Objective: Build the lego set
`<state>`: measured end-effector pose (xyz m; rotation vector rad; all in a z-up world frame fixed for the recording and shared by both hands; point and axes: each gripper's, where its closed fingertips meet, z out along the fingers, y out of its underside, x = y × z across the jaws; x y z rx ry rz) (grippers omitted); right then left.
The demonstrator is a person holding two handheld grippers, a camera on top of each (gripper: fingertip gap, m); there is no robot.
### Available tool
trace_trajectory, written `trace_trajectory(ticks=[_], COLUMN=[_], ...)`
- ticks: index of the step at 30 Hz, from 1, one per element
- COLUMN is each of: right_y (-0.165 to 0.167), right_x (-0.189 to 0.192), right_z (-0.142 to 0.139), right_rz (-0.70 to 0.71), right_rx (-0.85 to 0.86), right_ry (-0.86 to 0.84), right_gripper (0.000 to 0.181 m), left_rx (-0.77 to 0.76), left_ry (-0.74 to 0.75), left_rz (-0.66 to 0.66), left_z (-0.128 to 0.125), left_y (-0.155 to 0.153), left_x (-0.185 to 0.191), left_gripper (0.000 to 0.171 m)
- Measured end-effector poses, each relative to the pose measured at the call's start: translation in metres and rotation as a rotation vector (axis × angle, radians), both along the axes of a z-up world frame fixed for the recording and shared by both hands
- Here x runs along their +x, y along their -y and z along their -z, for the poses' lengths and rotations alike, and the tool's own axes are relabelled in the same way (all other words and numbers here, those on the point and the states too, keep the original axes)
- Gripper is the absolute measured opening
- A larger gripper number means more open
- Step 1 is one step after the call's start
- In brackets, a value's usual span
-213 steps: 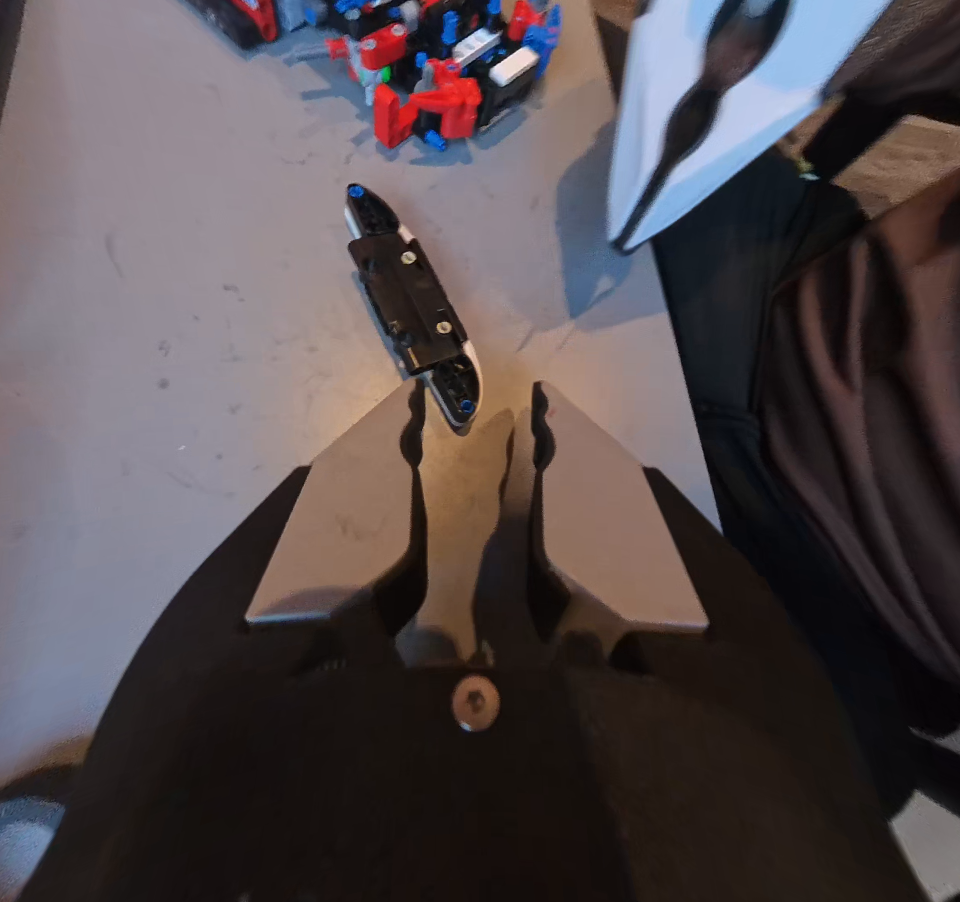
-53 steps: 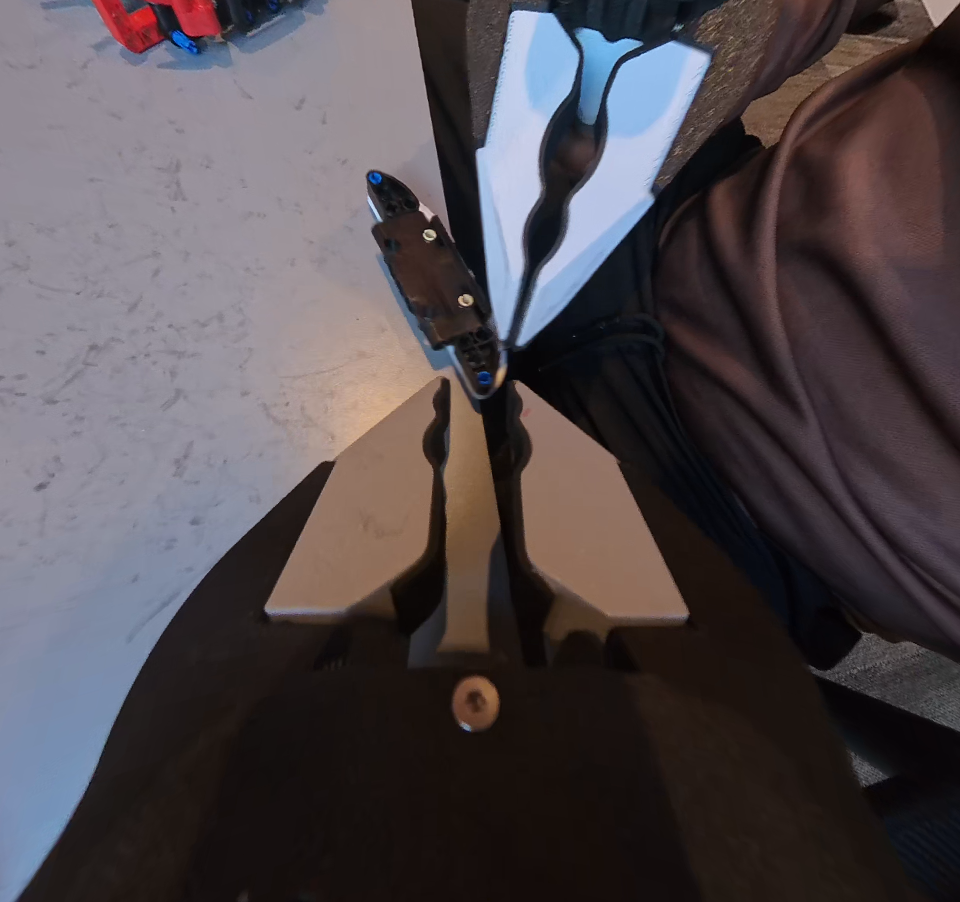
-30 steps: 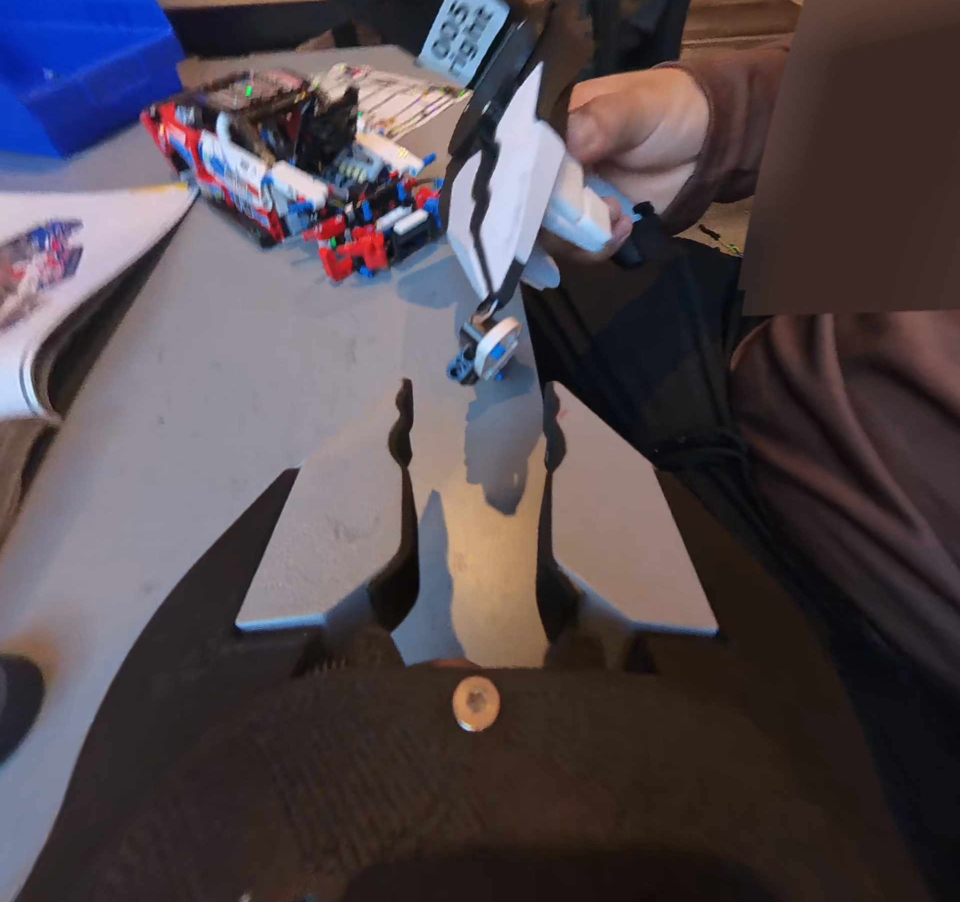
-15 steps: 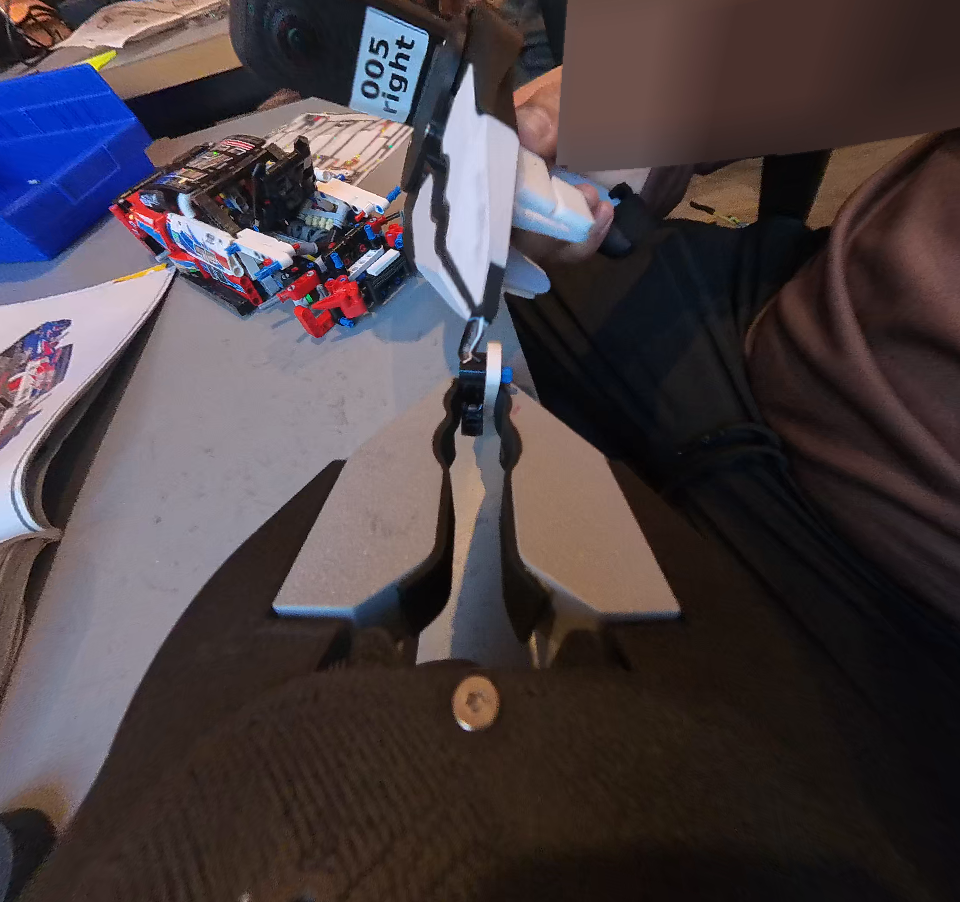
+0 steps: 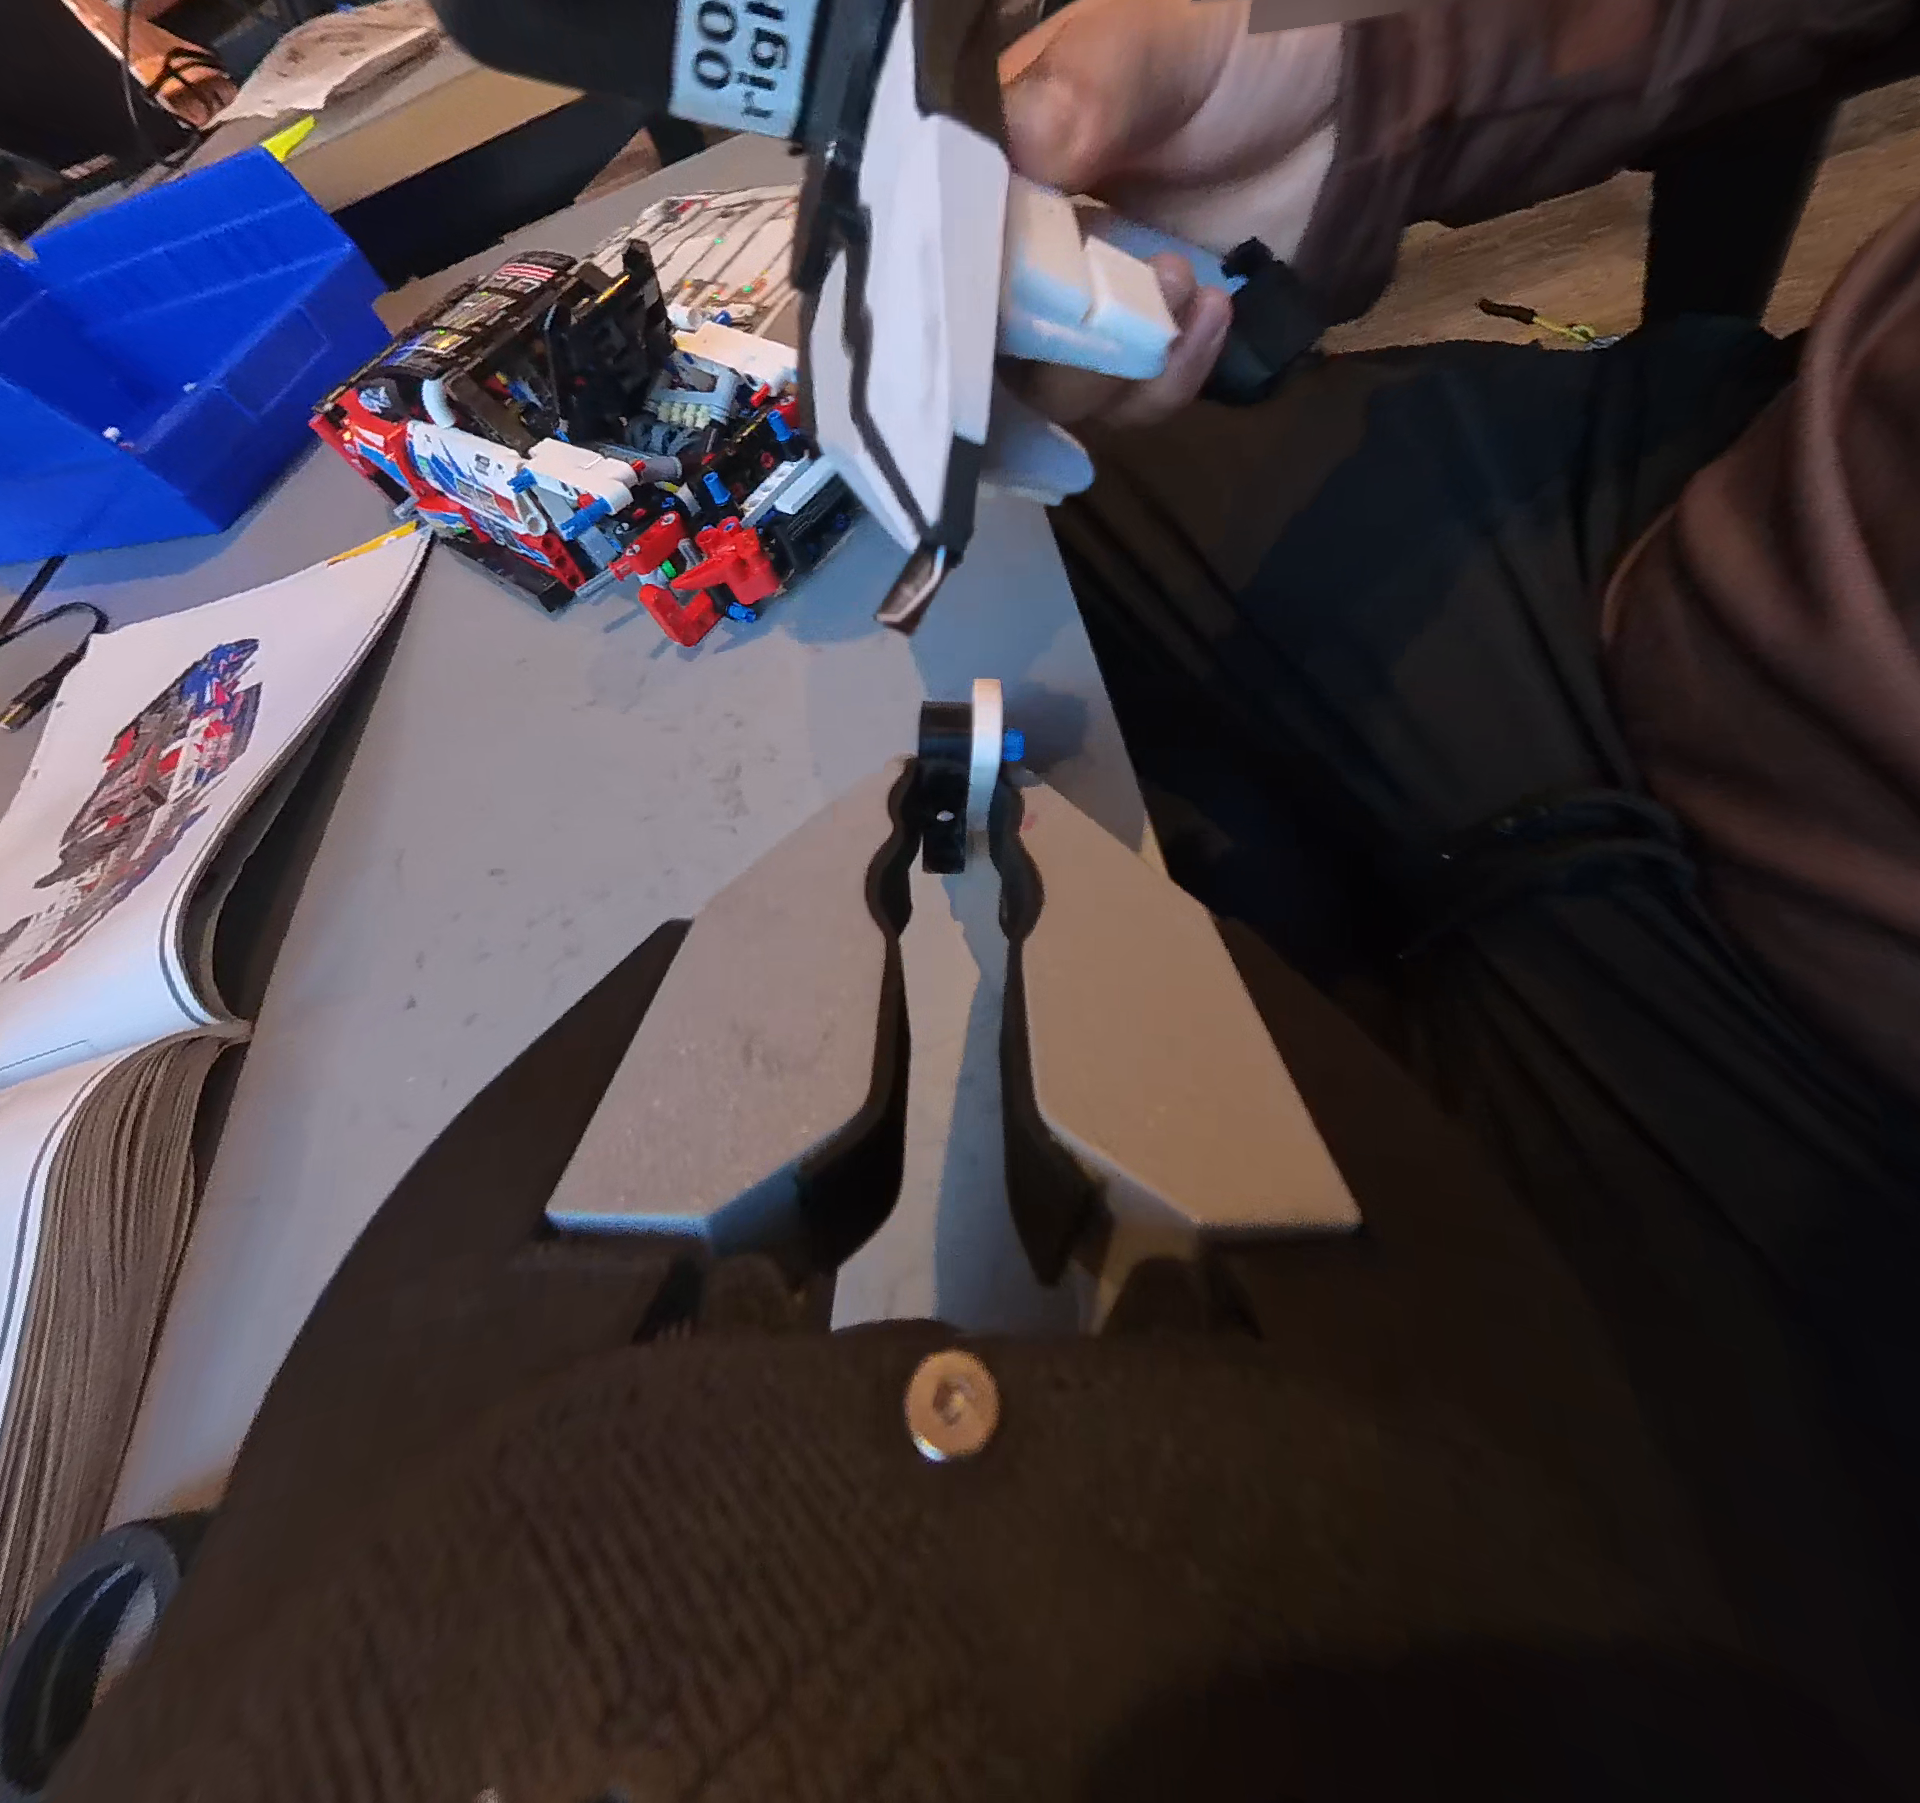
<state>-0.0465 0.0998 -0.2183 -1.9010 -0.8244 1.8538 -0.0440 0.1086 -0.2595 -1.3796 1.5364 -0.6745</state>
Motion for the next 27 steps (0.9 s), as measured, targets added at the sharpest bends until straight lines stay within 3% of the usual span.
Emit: trace_trajectory(ticks=[9,27], right_y=[0.015,0.012], right_x=[-0.012,-0.01], right_z=[0.011,0.016], right_rz=[-0.157,-0.209], right_rx=[0.085,0.141], right_ry=[0.093,0.162], right_gripper=[0.0,0.0], left_rx=[0.108,0.163], left_ry=[-0.042,-0.052], left_rz=[0.017,0.003], left_z=[0.006,0.008], left_y=[0.002,0.001], left_x=[0.0,0.001], left_gripper=[0.009,0.009])
